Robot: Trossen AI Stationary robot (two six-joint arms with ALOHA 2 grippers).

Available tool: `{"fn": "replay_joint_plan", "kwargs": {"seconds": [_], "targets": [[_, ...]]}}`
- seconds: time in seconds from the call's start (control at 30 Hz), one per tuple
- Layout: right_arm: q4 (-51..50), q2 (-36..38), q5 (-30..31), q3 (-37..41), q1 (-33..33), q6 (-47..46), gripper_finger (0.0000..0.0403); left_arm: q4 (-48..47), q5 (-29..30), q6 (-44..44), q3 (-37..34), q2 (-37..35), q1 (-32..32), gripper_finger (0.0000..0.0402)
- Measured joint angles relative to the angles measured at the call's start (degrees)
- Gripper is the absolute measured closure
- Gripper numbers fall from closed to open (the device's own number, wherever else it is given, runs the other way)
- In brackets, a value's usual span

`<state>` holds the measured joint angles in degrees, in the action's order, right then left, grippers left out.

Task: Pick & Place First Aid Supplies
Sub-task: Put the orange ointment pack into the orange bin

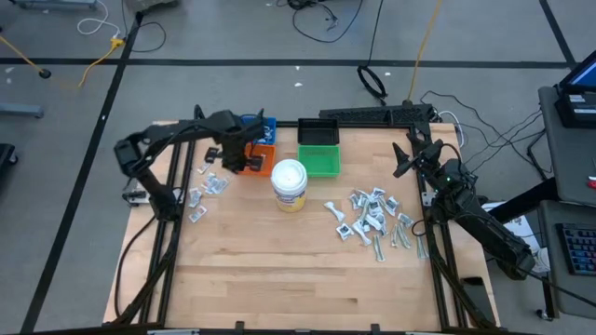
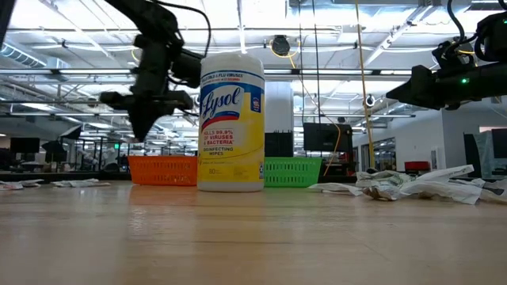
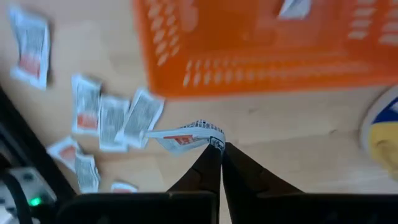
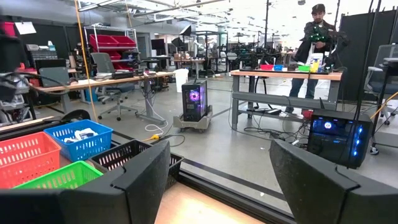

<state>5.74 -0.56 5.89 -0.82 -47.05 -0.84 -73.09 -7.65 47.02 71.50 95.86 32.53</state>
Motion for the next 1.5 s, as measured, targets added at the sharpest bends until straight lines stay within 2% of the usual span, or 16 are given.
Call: {"fn": "replay_joint_plan", "kwargs": {"seconds": [0.4, 0.6, 0.8, 1.0, 1.13, 1.3, 1.5], "targets": [[0.0, 0.0, 0.0, 0.0, 0.0, 0.0, 0.0129, -1.3, 0.2, -10.8, 19.1, 14.7, 3.2, 0.0398], [0.0, 0.0, 0.0, 0.0, 0.0, 0.0, 0.0131, -0.7, -0.2, -11.9, 22.3, 18.4, 3.0, 0.0373], [0.0, 0.0, 0.0, 0.0, 0.0, 0.0, 0.0132, -0.2, 0.4, -11.4, 22.3, 19.3, 2.6, 0.0326], [0.0, 0.0, 0.0, 0.0, 0.0, 0.0, 0.0131, -0.3, 1.9, -11.3, 22.3, 19.0, 2.6, 0.0243], [0.0, 0.0, 0.0, 0.0, 0.0, 0.0, 0.0133, -0.1, 2.2, -12.4, 20.9, 16.1, 2.4, 0.0196], [0.0, 0.0, 0.0, 0.0, 0.0, 0.0, 0.0129, 1.1, 3.1, -9.2, 14.2, 9.6, 1.4, 0.0160], [0.0, 0.0, 0.0, 0.0, 0.0, 0.0, 0.0128, 4.5, 3.2, -2.7, 1.4, -0.4, -0.7, 0.0142]]}}
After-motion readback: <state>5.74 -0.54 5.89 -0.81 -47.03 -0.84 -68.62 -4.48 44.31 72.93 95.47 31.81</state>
